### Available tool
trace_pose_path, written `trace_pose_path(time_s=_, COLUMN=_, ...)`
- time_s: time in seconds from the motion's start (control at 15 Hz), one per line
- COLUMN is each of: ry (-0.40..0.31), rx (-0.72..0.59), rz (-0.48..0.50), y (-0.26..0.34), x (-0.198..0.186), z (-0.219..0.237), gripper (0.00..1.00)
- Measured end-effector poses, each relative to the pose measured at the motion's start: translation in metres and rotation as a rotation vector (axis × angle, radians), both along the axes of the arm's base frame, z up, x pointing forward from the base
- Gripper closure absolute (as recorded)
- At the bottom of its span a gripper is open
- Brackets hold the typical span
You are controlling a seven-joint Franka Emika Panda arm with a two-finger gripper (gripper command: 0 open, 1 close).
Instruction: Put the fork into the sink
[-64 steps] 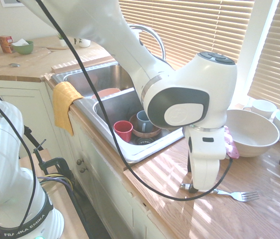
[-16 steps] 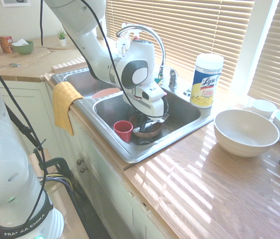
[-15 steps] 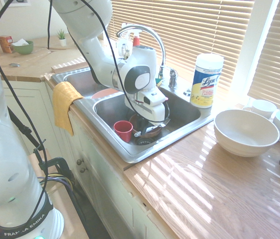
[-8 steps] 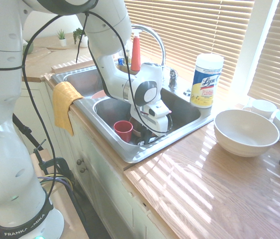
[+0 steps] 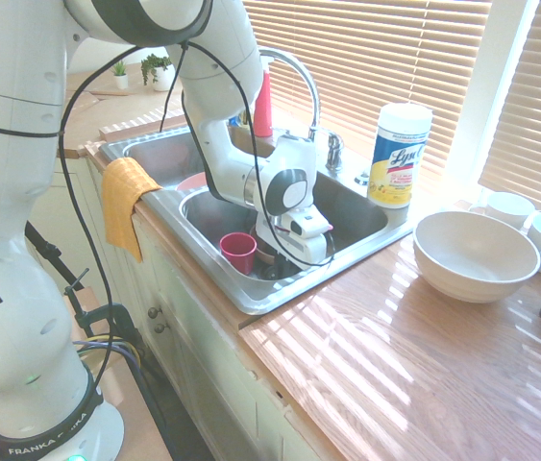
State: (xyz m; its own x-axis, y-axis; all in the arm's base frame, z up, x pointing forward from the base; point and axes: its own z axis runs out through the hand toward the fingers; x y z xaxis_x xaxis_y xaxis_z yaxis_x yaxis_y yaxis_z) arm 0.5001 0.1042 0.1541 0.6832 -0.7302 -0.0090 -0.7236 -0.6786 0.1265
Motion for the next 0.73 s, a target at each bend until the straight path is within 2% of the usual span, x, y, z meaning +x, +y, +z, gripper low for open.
trace_pose_path(time_s=0.47, ry=-0.032, rx=0.004, rz=-0.008, y=0.005, x=0.008, z=0.013, gripper=0.0)
trace_pose_path(time_s=0.6, ry=-0.077, rx=0.013, rz=-0.007, y=0.007, x=0.015, z=0.038, gripper=0.0)
trace_pose_path(time_s=0.73, ry=-0.148, rx=0.025, rz=0.007, y=0.011, x=0.022, z=0.091, gripper=0.0)
